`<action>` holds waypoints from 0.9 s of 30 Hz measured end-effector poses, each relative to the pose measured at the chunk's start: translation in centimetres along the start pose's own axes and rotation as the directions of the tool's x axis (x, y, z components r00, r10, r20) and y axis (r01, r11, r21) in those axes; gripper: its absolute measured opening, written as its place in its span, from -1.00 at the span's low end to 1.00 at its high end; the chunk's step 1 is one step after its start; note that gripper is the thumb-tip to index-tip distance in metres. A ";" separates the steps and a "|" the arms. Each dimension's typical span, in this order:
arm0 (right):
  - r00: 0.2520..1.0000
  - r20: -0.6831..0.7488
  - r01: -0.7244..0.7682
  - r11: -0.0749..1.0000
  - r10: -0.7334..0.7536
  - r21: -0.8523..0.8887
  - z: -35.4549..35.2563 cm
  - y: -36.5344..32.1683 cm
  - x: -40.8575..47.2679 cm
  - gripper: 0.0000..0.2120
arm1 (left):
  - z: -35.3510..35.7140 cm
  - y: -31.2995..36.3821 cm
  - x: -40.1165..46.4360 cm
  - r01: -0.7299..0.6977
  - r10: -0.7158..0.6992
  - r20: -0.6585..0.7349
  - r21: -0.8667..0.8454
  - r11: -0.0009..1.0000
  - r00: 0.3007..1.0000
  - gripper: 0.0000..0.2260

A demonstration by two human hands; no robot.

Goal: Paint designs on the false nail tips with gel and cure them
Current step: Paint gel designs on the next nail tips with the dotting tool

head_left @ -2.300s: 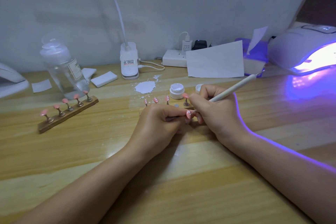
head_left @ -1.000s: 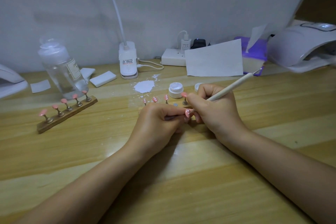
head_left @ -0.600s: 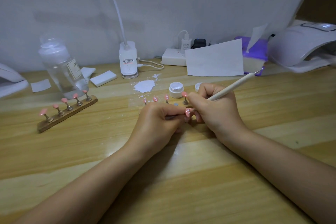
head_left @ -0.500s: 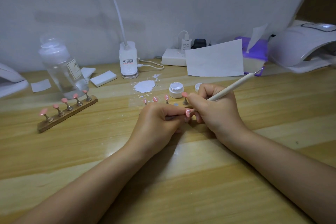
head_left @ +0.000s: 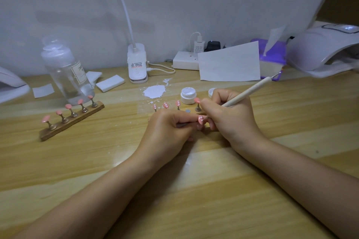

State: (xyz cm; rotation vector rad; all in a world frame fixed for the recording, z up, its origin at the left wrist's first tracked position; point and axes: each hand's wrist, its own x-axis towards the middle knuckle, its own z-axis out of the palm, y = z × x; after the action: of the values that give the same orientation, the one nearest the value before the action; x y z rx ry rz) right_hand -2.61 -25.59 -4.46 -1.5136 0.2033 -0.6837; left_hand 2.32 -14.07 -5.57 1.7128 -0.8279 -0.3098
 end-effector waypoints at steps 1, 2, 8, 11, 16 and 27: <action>1.000 -0.002 -0.001 1.000 0.001 0.003 0.0 0.0 0.0 -0.53 | 0.0 0.0 0.0 -0.002 0.002 0.000 -0.003 1.000 1.000 -0.83; 1.000 -0.001 0.000 1.000 0.000 0.007 0.0 0.0 0.0 -0.54 | 0.0 0.0 0.0 -0.005 0.005 0.000 0.001 1.000 1.000 -0.81; 1.000 -0.006 -0.012 1.000 0.012 0.021 0.0 -0.1 -0.1 -0.55 | 0.0 -0.1 0.0 -0.010 0.010 -0.005 0.015 1.000 1.000 -0.79; 1.000 -0.009 -0.012 0.999 0.013 0.037 0.0 -0.2 -0.1 -0.61 | 0.0 0.0 -0.1 -0.004 0.004 -0.004 0.008 1.000 1.000 -0.81; 1.000 0.018 0.015 1.000 -0.015 0.005 -0.1 -0.2 -0.1 -0.58 | 0.0 0.1 -0.1 0.001 -0.001 -0.002 -0.001 1.000 1.000 -0.81; 0.999 0.023 0.029 0.999 -0.029 -0.021 -0.1 0.2 -0.1 -0.53 | 0.0 0.1 -0.1 -0.008 0.008 -0.005 0.005 1.000 1.000 -0.83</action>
State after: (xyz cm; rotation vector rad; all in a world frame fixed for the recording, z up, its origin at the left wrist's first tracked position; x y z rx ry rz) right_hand -2.65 -25.65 -4.65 -1.5464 0.1719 -0.6887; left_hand 2.24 -14.01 -5.51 1.7141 -0.8323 -0.2986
